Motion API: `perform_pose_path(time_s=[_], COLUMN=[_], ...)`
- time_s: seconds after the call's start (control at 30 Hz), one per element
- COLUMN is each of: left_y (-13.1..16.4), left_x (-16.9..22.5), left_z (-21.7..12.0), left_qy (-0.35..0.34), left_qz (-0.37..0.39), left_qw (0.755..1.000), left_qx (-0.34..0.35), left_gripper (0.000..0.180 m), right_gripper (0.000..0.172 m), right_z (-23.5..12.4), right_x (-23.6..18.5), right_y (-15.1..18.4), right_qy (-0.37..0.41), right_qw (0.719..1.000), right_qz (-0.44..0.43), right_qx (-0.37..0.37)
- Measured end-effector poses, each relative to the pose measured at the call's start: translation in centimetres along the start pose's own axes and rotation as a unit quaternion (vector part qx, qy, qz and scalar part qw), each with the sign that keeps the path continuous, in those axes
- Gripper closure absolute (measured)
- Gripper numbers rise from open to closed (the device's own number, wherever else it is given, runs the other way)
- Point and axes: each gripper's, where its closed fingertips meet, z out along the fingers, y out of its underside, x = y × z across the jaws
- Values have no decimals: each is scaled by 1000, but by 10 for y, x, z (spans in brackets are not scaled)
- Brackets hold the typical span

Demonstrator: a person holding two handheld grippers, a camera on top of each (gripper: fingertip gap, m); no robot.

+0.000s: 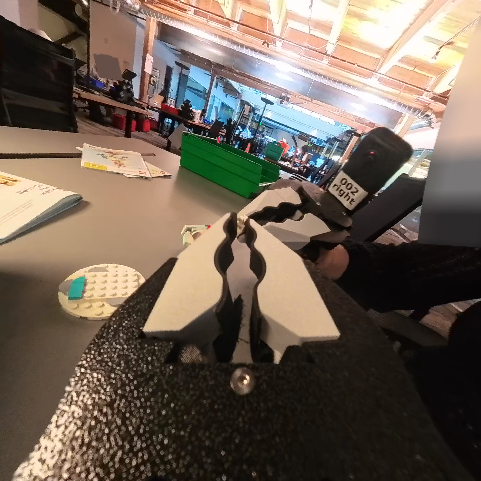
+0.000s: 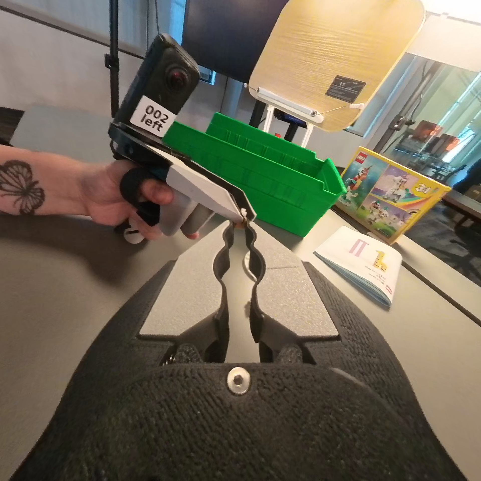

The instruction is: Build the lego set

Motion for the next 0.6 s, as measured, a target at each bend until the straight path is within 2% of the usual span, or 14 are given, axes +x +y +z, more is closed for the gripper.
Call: perform_pose_path(time_s=[0.07,0.17,0.27,0.6], left_y=[-1,-2,-4,-11], left_x=[-2,-7,-8,-5], left_z=[0,-1,-1,-3], left_qy=[-20,-37,-46,-21], left_qz=[21,22,22,-33], left_qw=[1000,999,999,998], left_qx=[4,7,13,47], left_gripper=[180,180,180,180], right_gripper=[166,166,166,166], right_z=[1,4,5,2], right_x=[3,8,11,15], right_y=[1,3,3,-5], right_qy=[33,92,123,202], right_qw=[998,983,969,888], right_qz=[-44,-153,-208,-408], right_qx=[-14,-40,-50,-58])
